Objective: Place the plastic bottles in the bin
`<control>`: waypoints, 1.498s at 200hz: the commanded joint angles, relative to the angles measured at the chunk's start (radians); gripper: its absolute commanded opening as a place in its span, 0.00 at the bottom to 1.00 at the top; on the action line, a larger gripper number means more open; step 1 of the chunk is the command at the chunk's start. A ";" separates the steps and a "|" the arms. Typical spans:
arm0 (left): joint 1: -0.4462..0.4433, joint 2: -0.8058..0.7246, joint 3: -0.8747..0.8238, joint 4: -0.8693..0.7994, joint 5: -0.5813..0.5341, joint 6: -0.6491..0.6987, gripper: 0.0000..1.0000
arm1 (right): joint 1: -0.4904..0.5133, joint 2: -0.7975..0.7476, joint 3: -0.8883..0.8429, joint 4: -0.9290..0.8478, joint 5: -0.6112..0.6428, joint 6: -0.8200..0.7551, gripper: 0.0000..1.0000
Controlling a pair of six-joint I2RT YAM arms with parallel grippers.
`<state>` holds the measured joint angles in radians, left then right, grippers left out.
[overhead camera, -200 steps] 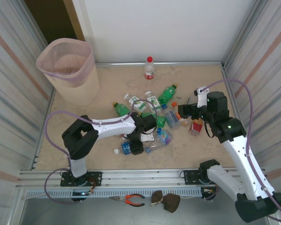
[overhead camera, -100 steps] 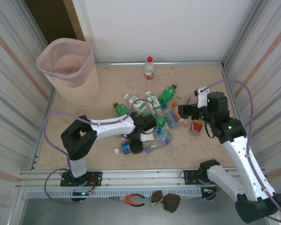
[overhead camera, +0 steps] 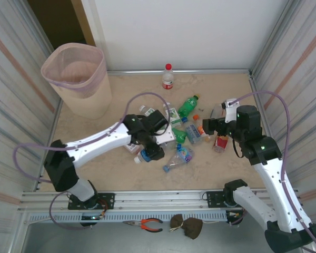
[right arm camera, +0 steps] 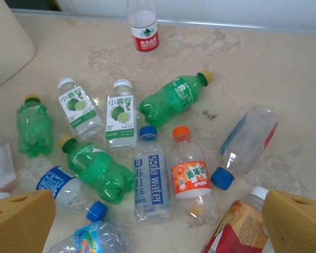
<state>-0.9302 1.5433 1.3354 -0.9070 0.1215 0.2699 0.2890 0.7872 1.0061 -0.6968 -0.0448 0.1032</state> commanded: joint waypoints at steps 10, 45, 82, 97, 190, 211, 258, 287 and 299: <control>0.083 -0.122 0.024 0.090 0.078 -0.043 0.55 | 0.009 -0.016 0.030 -0.017 0.019 0.009 0.99; 0.180 -0.241 -0.010 0.230 0.068 -0.116 0.53 | 0.009 -0.014 0.028 -0.006 0.011 0.020 0.99; 0.273 -0.330 -0.043 0.388 0.000 -0.199 0.50 | 0.009 -0.008 0.029 0.008 0.001 0.036 0.99; 0.309 -0.337 -0.021 0.419 -0.069 -0.255 0.50 | 0.009 -0.005 0.028 0.015 -0.003 0.043 0.99; 0.538 -0.210 0.303 0.351 -0.214 -0.345 0.47 | 0.021 0.010 0.026 0.034 -0.002 0.061 0.99; 0.569 -0.170 0.377 0.351 -0.300 -0.353 0.45 | 0.024 0.015 0.028 0.038 -0.001 0.060 0.99; 0.602 -0.117 0.477 0.405 -0.510 -0.375 0.40 | 0.026 0.029 0.029 0.042 -0.001 0.060 0.99; 0.664 -0.077 0.547 0.375 -0.558 -0.432 0.35 | 0.028 0.033 0.028 0.046 -0.002 0.061 0.99; 0.700 -0.051 0.590 0.338 -0.555 -0.459 0.34 | 0.029 0.036 0.033 0.049 -0.001 0.061 0.99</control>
<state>-0.2920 1.4605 1.8362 -0.5510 -0.3553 -0.1184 0.3092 0.8188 1.0061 -0.6735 -0.0490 0.1490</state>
